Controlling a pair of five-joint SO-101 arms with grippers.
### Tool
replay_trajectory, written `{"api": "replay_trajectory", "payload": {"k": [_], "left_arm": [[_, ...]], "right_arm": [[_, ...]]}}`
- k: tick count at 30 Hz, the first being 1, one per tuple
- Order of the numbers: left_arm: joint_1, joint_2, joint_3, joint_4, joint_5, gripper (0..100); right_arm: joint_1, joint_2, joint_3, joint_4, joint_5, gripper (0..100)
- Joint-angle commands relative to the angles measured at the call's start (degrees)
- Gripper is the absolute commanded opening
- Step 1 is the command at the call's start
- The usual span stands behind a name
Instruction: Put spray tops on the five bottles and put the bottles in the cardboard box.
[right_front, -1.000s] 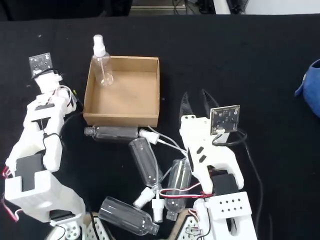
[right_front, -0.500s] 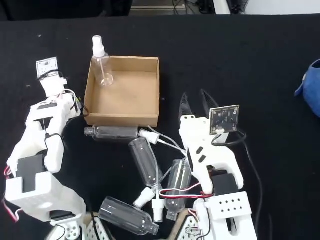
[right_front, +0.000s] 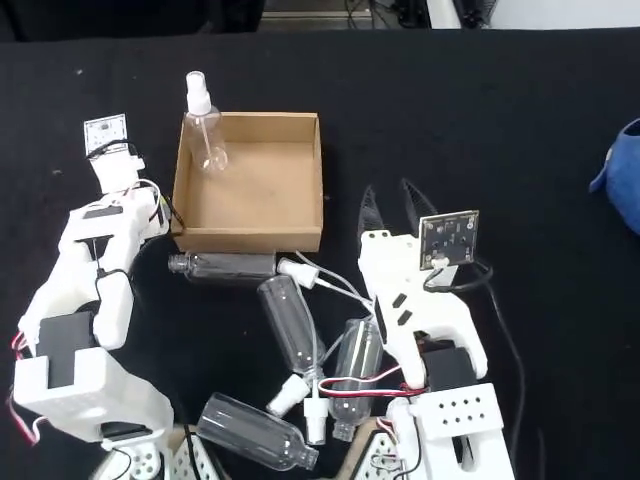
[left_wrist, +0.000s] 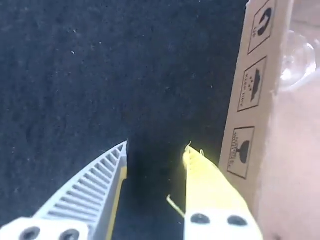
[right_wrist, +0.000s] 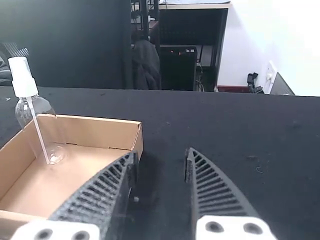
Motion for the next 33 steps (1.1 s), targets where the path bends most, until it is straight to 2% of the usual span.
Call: {"api": "replay_trajectory", "payload": {"k": [1, 9, 13, 16, 22, 26, 33], "left_arm": [[0.8, -3.5, -0.1, 0.6, 0.4, 5], [-0.8, -5.2, -0.3, 0.8, 0.5, 5], [-0.8, -11.6, -0.4, 6.4, 0.5, 5], [0.3, -14.6, 0.1, 8.1, 0.5, 5], [0.2, -15.1, 3.9, 3.3, 0.4, 5], [-0.4, -15.5, 4.0, 3.6, 0.4, 5], [-0.5, -15.5, -3.3, 14.9, 0.0, 5]], "right_arm": [[-0.7, 0.7, -0.3, -1.7, 0.0, 13.7], [-1.0, 1.0, -1.8, 0.1, -0.2, 13.5], [-3.0, 1.1, -6.8, 8.4, -0.4, 13.4], [-5.3, 1.1, -7.3, 9.7, -0.5, 13.4], [-6.4, 1.1, -6.2, 8.0, -0.5, 13.4], [-6.5, 1.2, -7.1, 8.7, -0.3, 13.4], [-6.2, 1.1, -11.1, 14.4, 0.0, 13.6]]}}
